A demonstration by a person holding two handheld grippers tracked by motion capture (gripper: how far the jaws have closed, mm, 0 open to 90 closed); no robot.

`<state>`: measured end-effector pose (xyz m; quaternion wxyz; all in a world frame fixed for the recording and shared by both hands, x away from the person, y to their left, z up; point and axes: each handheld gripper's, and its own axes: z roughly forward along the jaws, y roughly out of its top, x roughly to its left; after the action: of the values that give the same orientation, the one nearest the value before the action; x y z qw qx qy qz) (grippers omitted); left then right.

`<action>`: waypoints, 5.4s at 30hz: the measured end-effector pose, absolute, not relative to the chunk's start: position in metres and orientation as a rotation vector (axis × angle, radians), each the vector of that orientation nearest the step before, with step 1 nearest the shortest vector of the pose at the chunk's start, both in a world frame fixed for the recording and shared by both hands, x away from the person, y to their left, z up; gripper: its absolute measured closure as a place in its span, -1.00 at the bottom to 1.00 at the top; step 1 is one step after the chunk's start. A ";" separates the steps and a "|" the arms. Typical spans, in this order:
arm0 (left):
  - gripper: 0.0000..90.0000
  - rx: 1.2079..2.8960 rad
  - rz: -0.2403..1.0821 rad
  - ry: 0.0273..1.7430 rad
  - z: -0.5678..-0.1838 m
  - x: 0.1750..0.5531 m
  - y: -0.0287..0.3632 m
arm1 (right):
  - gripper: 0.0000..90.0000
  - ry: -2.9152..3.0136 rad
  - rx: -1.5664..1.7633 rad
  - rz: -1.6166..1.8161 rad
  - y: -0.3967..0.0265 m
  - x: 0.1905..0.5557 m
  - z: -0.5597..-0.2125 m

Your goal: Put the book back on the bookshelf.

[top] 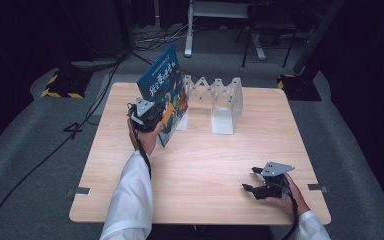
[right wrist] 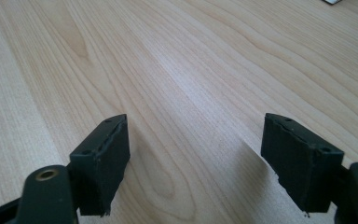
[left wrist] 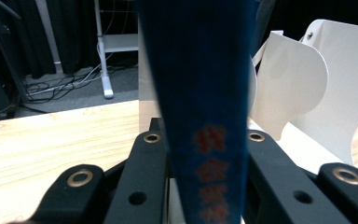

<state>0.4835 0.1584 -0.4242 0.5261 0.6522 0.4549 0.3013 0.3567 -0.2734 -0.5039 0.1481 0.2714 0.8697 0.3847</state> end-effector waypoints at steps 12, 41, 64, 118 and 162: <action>0.74 1.556 0.777 1.112 -0.424 0.487 0.144 | -0.46 2.507 0.787 1.113 -0.274 0.357 -0.504; -0.03 1.645 0.705 1.077 -0.420 0.464 0.172 | -0.49 2.502 0.788 1.103 -0.274 0.357 -0.504; -0.60 1.924 0.594 0.965 -0.407 0.428 0.196 | -0.49 2.488 0.805 1.087 -0.275 0.354 -0.497; -0.63 2.351 0.562 0.884 -0.489 0.306 0.235 | -0.51 2.317 1.079 0.908 -0.347 0.322 -0.496; -0.67 2.170 0.413 1.069 -0.506 0.300 0.273 | -0.58 2.277 1.189 1.003 -0.358 0.323 -0.505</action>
<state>0.2995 0.2731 -0.5058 0.3370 0.8326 0.4100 0.1583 0.3232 -0.3579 -0.5048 0.1908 0.4232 0.8105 0.3572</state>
